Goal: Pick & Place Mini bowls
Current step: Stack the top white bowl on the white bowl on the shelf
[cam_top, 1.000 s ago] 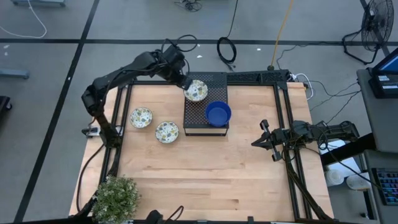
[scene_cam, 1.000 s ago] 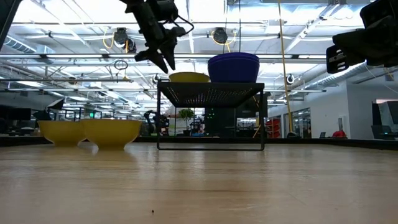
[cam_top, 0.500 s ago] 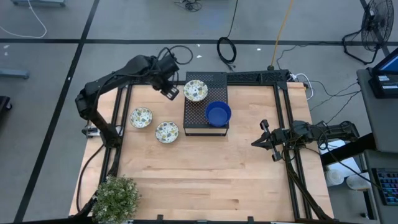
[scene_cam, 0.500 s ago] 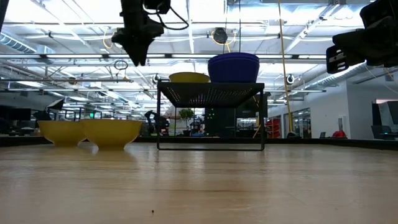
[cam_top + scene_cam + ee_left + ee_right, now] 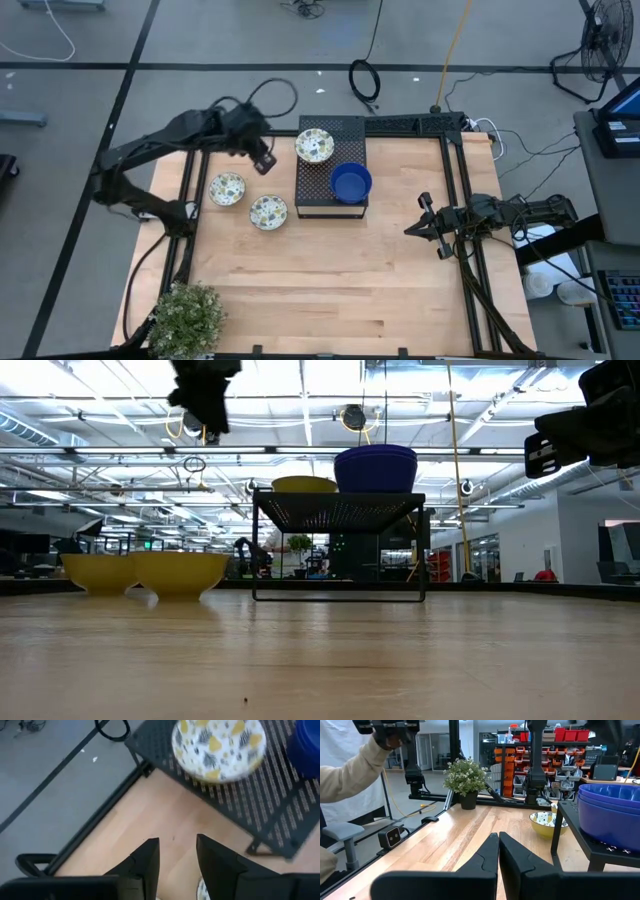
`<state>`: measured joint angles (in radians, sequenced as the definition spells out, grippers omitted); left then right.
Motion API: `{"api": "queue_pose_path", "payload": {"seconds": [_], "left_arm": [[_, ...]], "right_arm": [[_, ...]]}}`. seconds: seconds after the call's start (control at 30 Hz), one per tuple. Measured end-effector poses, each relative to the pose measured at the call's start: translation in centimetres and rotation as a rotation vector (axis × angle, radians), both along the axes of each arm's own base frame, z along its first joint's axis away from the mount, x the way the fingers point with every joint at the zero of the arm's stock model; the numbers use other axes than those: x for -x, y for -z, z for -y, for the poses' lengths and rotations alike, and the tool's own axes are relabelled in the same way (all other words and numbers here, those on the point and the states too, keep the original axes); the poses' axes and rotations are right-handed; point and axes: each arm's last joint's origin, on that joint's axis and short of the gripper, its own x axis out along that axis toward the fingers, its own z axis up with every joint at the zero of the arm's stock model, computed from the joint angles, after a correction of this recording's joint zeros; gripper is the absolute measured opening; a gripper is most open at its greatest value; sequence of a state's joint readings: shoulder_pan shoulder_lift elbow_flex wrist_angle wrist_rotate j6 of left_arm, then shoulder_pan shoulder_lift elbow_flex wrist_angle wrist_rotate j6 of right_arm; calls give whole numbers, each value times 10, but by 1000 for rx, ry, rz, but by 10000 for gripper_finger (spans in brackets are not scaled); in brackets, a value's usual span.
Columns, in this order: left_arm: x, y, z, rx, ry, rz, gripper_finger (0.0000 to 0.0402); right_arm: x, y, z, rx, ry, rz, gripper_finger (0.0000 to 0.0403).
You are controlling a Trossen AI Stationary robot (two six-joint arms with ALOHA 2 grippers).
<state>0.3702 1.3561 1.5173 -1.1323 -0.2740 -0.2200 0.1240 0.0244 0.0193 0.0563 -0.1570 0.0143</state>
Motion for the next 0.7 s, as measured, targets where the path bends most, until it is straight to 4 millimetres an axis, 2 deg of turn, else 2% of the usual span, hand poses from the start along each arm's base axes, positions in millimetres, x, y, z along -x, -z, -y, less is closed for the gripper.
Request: {"api": "queue_pose_path", "payload": {"seconds": [0.13, 0.27, 0.37, 0.53, 0.7], "left_arm": [[32, 10, 13, 21, -46, 47, 134], [66, 19, 24, 83, -139, 30, 134], [84, 26, 31, 128, -206, 11, 134], [98, 50, 37, 167, -253, -43, 134], [98, 86, 40, 269, -205, -129, 134]], "right_arm": [[0, 0, 0, 0, 0, 1, 0], [0, 0, 0, 0, 0, 1, 0], [0, 0, 0, 0, 0, 0, 0], [0, 0, 0, 0, 0, 0, 0], [0, 0, 0, 0, -1, 0, 0]]}}
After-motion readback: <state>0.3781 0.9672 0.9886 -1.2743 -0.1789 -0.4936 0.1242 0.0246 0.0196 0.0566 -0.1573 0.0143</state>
